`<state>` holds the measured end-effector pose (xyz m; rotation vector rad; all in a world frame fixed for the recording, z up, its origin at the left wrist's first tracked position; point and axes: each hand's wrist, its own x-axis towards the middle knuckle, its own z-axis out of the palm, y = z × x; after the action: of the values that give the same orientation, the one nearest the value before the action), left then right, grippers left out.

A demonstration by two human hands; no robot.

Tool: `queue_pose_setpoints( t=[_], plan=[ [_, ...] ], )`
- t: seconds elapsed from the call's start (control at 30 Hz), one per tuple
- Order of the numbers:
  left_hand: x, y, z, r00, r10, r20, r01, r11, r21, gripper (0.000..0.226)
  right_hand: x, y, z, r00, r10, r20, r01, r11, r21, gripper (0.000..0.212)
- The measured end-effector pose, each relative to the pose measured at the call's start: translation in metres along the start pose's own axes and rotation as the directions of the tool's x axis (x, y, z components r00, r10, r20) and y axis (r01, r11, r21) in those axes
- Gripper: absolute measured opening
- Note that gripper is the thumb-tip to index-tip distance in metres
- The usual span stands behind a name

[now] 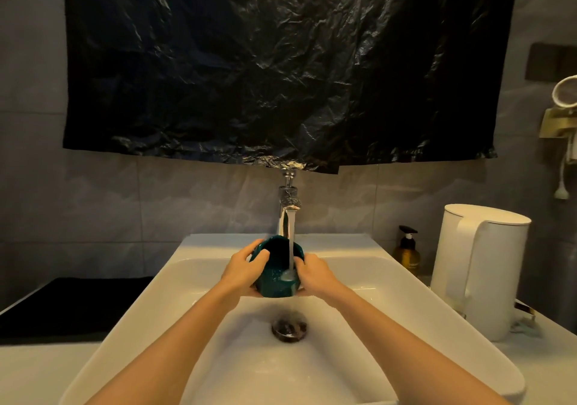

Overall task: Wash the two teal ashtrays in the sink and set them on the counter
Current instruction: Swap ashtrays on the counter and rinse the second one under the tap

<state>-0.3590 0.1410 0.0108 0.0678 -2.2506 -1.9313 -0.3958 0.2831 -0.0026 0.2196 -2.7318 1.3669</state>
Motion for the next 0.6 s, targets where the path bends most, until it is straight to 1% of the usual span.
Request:
queue_pose_setpoints(
  t=[0.03, 0.1, 0.17, 0.2, 0.23, 0.27, 0.33, 0.37, 0.43, 0.53, 0.57, 0.6],
  plan=[
    [-0.001, 0.0, -0.001, 1.0, -0.021, -0.007, 0.021, 1.0, -0.007, 0.022, -0.001, -0.001, -0.003, 0.998, -0.057, 0.01, 0.057, 0.995, -0.082, 0.029],
    [-0.003, 0.001, -0.002, 0.999, -0.044, -0.017, 0.044, 0.999, -0.008, 0.02, -0.007, -0.003, -0.009, 0.971, -0.233, 0.059, 0.241, 0.938, -0.25, 0.027],
    [-0.002, 0.001, -0.004, 0.997, -0.072, -0.033, 0.07, 0.997, -0.039, 0.018, -0.017, -0.005, -0.013, 0.912, -0.385, 0.141, 0.408, 0.818, -0.405, 0.037],
    [-0.003, 0.001, -0.005, 0.995, -0.096, -0.039, 0.094, 0.994, -0.064, 0.018, -0.026, -0.008, -0.014, 0.884, -0.429, 0.187, 0.463, 0.744, -0.482, 0.042],
    [-0.003, 0.001, -0.006, 0.992, -0.12, -0.042, 0.117, 0.99, -0.077, 0.017, -0.032, -0.009, -0.013, 0.864, -0.448, 0.231, 0.497, 0.685, -0.532, 0.045],
    [-0.004, 0.001, -0.006, 0.99, -0.136, -0.036, 0.133, 0.988, -0.08, 0.016, -0.038, -0.012, -0.013, 0.856, -0.444, 0.265, 0.513, 0.663, -0.545, 0.046],
    [-0.005, 0.002, -0.005, 0.988, -0.157, -0.001, 0.157, 0.986, -0.049, 0.017, -0.047, -0.016, -0.013, 0.845, -0.418, 0.333, 0.534, 0.674, -0.511, 0.048],
    [-0.007, 0.002, -0.003, 0.985, -0.171, 0.022, 0.172, 0.985, -0.026, 0.016, -0.049, -0.018, -0.012, 0.825, -0.427, 0.37, 0.564, 0.667, -0.487, 0.047],
    [-0.01, 0.003, 0.001, 0.979, -0.191, 0.065, 0.191, 0.982, 0.009, 0.015, -0.048, -0.019, -0.011, 0.8, -0.428, 0.42, 0.598, 0.623, -0.505, 0.044],
    [-0.011, 0.003, 0.003, 0.977, -0.195, 0.083, 0.193, 0.981, 0.03, 0.016, -0.039, -0.011, -0.013, 0.806, -0.417, 0.421, 0.587, 0.473, -0.657, 0.052],
    [-0.011, 0.003, 0.003, 0.977, -0.196, 0.082, 0.194, 0.98, 0.037, 0.016, -0.037, -0.008, -0.013, 0.808, -0.414, 0.418, 0.578, 0.424, -0.697, 0.051],
    [-0.011, 0.002, 0.004, 0.976, -0.201, 0.083, 0.199, 0.979, 0.039, 0.016, -0.038, -0.007, -0.013, 0.809, -0.417, 0.414, 0.573, 0.402, -0.714, 0.05]
  ],
)
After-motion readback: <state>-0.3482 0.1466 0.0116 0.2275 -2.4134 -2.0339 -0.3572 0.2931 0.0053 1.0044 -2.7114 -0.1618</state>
